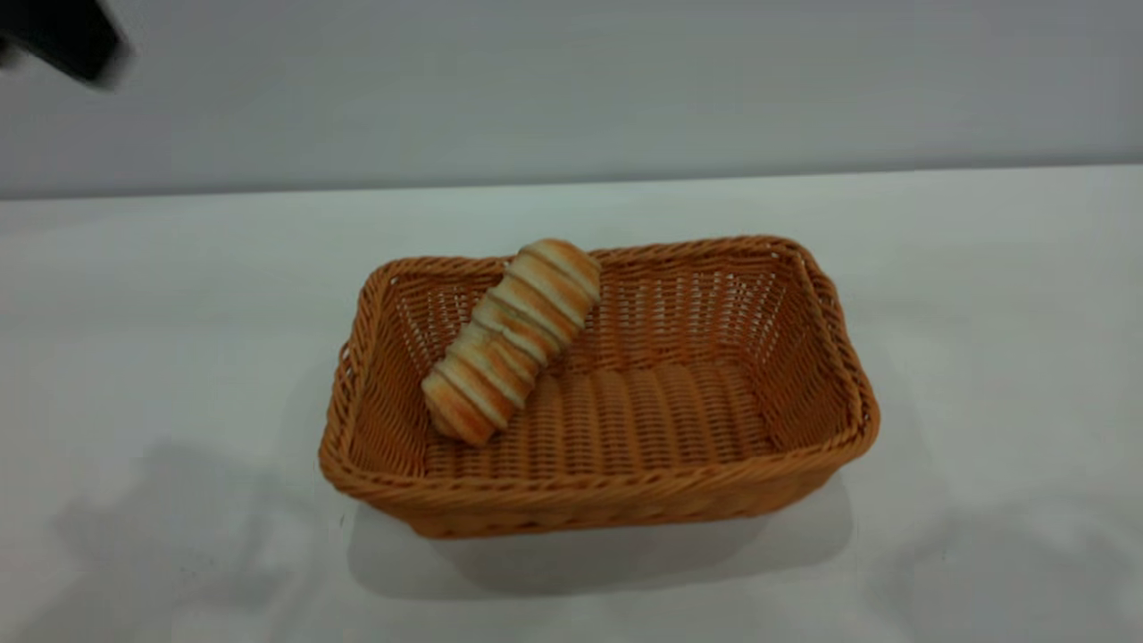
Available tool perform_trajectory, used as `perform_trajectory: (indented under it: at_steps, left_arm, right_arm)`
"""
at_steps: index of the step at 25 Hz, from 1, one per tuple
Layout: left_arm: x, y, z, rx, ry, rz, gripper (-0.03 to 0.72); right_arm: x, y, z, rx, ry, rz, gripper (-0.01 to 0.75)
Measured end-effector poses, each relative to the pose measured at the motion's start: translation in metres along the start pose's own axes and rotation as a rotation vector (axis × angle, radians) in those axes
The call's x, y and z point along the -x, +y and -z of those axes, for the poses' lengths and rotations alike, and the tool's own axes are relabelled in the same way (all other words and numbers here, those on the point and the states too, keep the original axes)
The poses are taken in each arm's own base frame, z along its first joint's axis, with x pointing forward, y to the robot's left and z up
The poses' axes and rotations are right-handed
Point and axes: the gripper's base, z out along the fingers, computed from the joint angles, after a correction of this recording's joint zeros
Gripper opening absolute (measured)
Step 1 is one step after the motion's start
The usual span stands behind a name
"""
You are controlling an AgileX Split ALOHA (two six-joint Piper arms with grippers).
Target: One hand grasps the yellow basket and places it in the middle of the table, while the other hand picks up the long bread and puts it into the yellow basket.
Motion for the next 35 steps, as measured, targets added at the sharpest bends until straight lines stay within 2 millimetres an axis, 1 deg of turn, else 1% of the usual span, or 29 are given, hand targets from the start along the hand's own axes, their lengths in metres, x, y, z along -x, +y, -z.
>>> perform_trajectory:
  at_steps: [2,5,8,11,16,20,23,26,30,33,35]
  left_arm:
    - [-0.007,0.002,0.03,0.017,-0.04,-0.004,0.557]
    - [-0.022,0.004,0.068,0.035,-0.079,-0.003,0.557]
    - [-0.043,0.004,0.1,0.043,-0.079,0.006,0.557]
    - [-0.066,0.004,0.127,0.048,-0.064,0.016,0.557]
    - [-0.107,0.003,0.165,0.055,-0.075,0.014,0.557]
    - [-0.133,0.002,0.189,0.067,-0.203,0.02,0.557]
    - [-0.155,-0.001,0.195,0.061,-0.27,0.024,0.557]
    - [-0.178,-0.005,0.192,0.042,-0.308,0.029,0.557]
    - [-0.207,-0.009,0.18,0.038,-0.345,0.032,0.557]
    - [-0.225,-0.011,0.167,0.039,-0.358,0.036,0.557]
    - [-0.234,-0.012,0.161,0.039,-0.37,0.041,0.557]
  right_arm:
    - [-0.004,0.003,0.014,-0.001,-0.013,0.007,0.561]
    - [-0.011,0.008,0.039,-0.004,-0.046,0.021,0.561]
    - [-0.023,0.014,0.061,-0.006,-0.083,0.031,0.56]
    - [-0.042,0.019,0.076,-0.008,-0.113,0.04,0.56]
    - [-0.08,0.027,0.09,-0.013,-0.153,0.046,0.56]
    - [-0.109,0.032,0.092,-0.008,-0.151,0.034,0.559]
    - [-0.129,0.035,0.094,-0.002,-0.141,0.028,0.559]
    - [-0.146,0.038,0.096,0.001,-0.117,0.019,0.559]
    - [-0.164,0.038,0.1,-0.038,-0.122,0.007,0.559]
    - [-0.177,0.035,0.097,-0.086,-0.125,-0.018,0.559]
    - [-0.184,0.033,0.092,-0.108,-0.124,-0.029,0.559]
